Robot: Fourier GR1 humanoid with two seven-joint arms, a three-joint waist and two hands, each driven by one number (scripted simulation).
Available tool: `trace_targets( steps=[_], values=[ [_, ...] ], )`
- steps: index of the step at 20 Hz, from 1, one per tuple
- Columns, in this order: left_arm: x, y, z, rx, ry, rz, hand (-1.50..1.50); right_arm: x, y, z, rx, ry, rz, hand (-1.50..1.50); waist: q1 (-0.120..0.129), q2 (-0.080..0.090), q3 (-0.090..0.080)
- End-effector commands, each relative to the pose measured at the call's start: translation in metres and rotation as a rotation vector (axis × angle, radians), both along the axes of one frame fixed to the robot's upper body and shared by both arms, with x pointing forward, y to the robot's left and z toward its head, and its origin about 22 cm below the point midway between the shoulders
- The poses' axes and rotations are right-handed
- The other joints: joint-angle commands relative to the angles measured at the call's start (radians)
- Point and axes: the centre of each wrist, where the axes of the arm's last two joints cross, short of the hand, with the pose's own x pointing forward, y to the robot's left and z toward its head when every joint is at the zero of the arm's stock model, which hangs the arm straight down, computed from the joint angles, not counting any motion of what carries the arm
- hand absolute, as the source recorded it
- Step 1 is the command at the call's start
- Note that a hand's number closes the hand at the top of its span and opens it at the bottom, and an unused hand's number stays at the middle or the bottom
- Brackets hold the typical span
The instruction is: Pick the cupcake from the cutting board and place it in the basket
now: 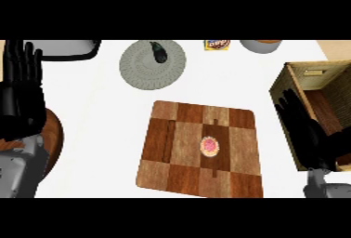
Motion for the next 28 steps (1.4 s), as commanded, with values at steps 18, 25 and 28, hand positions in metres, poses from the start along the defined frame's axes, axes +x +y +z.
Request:
trace_targets(
  steps=[18, 25, 28],
  values=[
    [-0.051, -0.033, -0.087, -0.078, 0.377, -0.157, 0.00, -0.034, 0.142, -0.026, -0.631, -0.188, -0.399, -1.50, -0.015, 0.003, -0.036],
    [-0.048, -0.022, -0.080, -0.070, 0.370, -0.124, 0.00, -0.040, 0.113, -0.037, -0.948, 0.125, -0.407, -1.50, -0.040, 0.002, -0.040],
    [-0.050, -0.025, -0.080, -0.087, 0.368, -0.131, 0.00, -0.045, 0.126, -0.021, -1.023, 0.230, -0.310, -1.50, -0.029, -0.005, -0.040]
  ],
)
